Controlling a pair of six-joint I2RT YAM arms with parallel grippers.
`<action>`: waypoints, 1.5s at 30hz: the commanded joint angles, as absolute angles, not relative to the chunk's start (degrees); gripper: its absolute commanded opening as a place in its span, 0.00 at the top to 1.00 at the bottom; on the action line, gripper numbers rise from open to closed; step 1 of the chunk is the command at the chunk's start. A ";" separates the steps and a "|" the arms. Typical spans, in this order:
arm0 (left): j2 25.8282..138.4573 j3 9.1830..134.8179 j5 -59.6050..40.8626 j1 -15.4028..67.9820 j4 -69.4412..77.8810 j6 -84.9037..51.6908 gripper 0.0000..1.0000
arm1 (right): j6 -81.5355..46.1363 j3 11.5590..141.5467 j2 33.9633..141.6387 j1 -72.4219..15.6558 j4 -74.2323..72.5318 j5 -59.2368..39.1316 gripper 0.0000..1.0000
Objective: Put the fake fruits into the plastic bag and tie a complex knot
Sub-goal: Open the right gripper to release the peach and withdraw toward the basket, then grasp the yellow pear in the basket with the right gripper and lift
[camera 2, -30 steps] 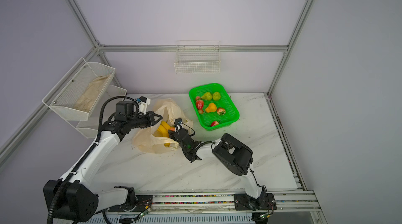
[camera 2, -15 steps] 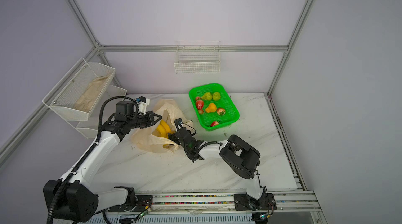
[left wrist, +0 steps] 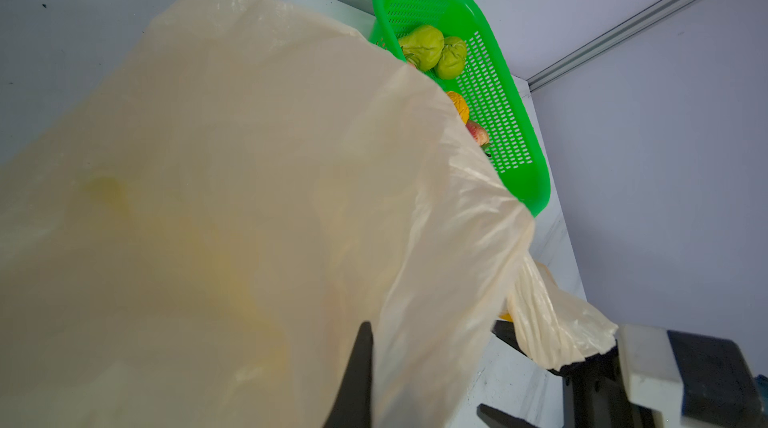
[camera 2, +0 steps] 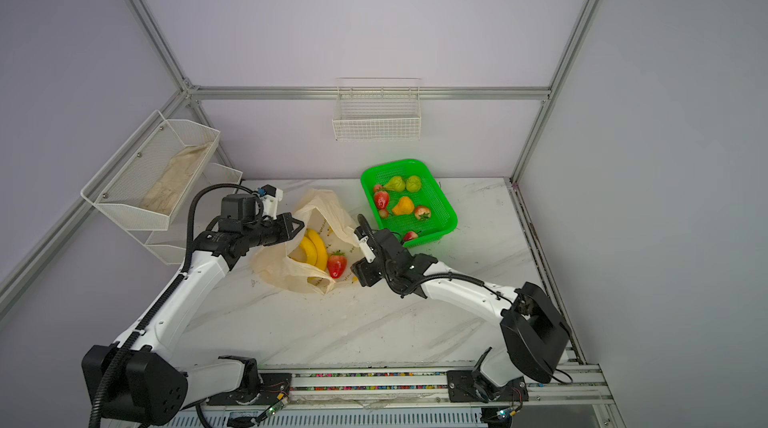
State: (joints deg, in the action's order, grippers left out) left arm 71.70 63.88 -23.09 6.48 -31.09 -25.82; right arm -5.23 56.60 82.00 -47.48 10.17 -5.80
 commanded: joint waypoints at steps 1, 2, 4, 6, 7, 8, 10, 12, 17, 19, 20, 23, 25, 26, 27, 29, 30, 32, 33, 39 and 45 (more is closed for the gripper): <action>71.23 65.17 -22.41 6.22 -30.59 -24.70 1.00 | -3.11 56.05 73.76 -42.40 16.76 -12.52 0.37; 71.55 65.21 -22.56 6.16 -30.52 -24.77 1.00 | -2.67 56.59 72.75 -40.36 16.50 -12.72 0.36; 71.72 65.35 -22.98 6.15 -30.66 -25.03 1.00 | -1.99 58.83 73.56 -35.93 15.64 -10.28 0.35; 71.94 65.39 -23.24 6.15 -30.57 -25.05 1.00 | -2.45 63.14 78.22 -30.38 14.85 -5.33 0.31; 71.90 65.39 -23.31 6.15 -30.59 -25.13 1.00 | -2.79 65.51 81.93 -28.53 14.24 -3.20 0.31; 71.90 65.39 -23.39 6.15 -30.59 -25.14 1.00 | -2.90 68.37 85.81 -26.98 13.61 -0.68 0.29; 71.75 65.38 -23.55 6.15 -30.59 -25.14 1.00 | -3.08 73.82 93.11 -24.94 12.33 1.31 0.24; 71.61 65.29 -23.49 6.15 -30.59 -25.05 1.00 | -2.90 80.11 101.31 -24.29 11.82 2.26 0.20; 71.45 65.22 -23.58 6.15 -30.59 -24.92 1.00 | -3.64 94.54 117.53 -23.08 12.54 1.75 0.15; 71.37 65.13 -23.62 6.15 -30.59 -24.87 1.00 | -4.03 99.13 122.48 -22.80 13.07 1.61 0.14; 71.33 65.14 -23.59 6.20 -30.59 -24.70 1.00 | -4.33 101.03 124.83 -22.62 13.41 1.93 0.14; 71.18 65.13 -23.39 6.15 -30.59 -24.56 1.00 | -4.23 105.45 129.62 -22.33 14.85 3.56 0.14; 71.19 65.13 -23.51 6.15 -30.51 -24.52 1.00 | -3.72 106.96 131.52 -22.22 15.01 5.27 0.14; 71.22 65.13 -23.55 6.15 -30.53 -24.52 1.00 | -3.34 107.70 132.42 -22.14 15.28 6.06 0.14; 71.14 65.08 -23.52 6.15 -30.54 -24.52 1.00 | -3.00 108.32 133.23 -21.98 15.57 6.42 0.14; 71.12 65.01 -23.50 6.15 -30.50 -24.43 1.00 | -2.65 109.56 134.90 -21.81 16.38 6.36 0.14; 71.19 64.97 -23.51 6.15 -30.58 -24.35 1.00 | -2.40 110.11 135.62 -21.72 16.68 5.85 0.14; 71.22 64.95 -23.30 6.15 -30.50 -24.28 1.00 | -2.42 110.99 136.83 -21.58 16.73 4.32 0.16; 71.25 64.96 -23.34 6.16 -30.50 -24.33 1.00 | -2.58 111.59 137.42 -21.49 16.70 3.50 0.17; 71.47 65.02 -23.51 6.15 -30.49 -24.41 1.00 | -4.38 114.24 140.08 -20.15 16.79 -1.93 0.23; 71.32 64.84 -23.14 6.16 -30.42 -24.08 1.00 | -4.44 113.31 138.68 -19.85 17.06 -4.39 0.23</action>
State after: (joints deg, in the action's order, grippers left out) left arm 71.99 63.88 -22.92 6.42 -31.22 -25.67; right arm -4.25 113.36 138.47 -20.21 14.90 -2.61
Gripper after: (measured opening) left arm 0.047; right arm 0.760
